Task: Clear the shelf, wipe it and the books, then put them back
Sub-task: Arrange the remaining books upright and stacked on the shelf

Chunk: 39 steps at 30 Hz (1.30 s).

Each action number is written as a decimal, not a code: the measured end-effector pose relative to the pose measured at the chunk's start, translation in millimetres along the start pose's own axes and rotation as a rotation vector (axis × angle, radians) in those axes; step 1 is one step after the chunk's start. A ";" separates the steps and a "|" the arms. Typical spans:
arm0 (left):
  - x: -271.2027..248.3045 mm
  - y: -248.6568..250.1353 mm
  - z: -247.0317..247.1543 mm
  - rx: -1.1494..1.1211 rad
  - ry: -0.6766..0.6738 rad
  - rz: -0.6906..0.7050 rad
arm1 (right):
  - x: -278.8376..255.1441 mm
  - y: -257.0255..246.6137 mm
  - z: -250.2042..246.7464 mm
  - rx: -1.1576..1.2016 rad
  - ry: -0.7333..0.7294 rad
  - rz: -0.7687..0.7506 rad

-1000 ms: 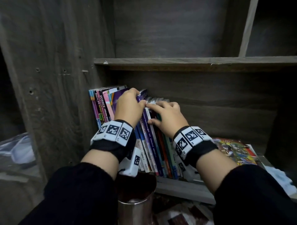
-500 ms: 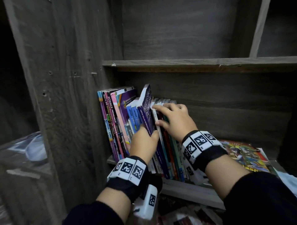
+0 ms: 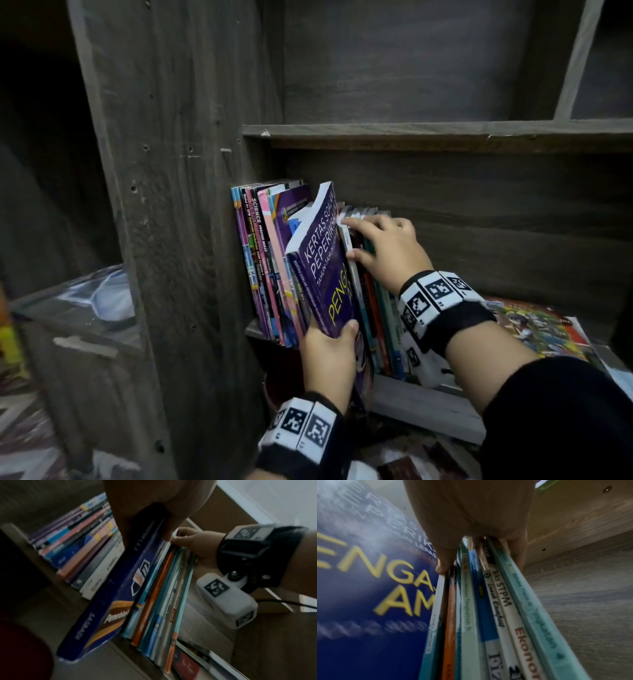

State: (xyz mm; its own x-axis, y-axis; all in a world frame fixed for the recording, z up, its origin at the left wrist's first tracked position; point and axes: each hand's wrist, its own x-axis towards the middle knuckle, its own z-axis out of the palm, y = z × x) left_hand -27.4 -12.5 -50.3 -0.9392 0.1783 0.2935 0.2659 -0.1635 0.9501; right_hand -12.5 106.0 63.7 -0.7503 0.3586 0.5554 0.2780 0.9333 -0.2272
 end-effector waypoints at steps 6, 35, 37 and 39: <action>3.8 26.0 -50.0 0.008 0.105 0.135 | -0.2 -5.4 -3.8 -0.046 -0.050 0.041; 34.1 77.2 -172.1 0.541 0.364 0.413 | 81.7 -118.3 37.9 0.118 -0.010 -0.202; 35.3 75.6 -170.6 0.530 0.370 0.412 | 85.3 -120.3 34.6 0.142 -0.001 -0.222; 36.6 74.9 -168.9 0.517 0.368 0.399 | 89.4 -121.0 27.9 0.136 -0.015 -0.232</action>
State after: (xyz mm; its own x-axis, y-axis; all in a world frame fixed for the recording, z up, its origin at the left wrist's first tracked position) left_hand -78.6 -182.1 13.6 -0.7376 -0.1502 0.6583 0.5848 0.3454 0.7340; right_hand -129.9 24.7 118.5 -0.7935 0.1343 0.5935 0.0152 0.9794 -0.2013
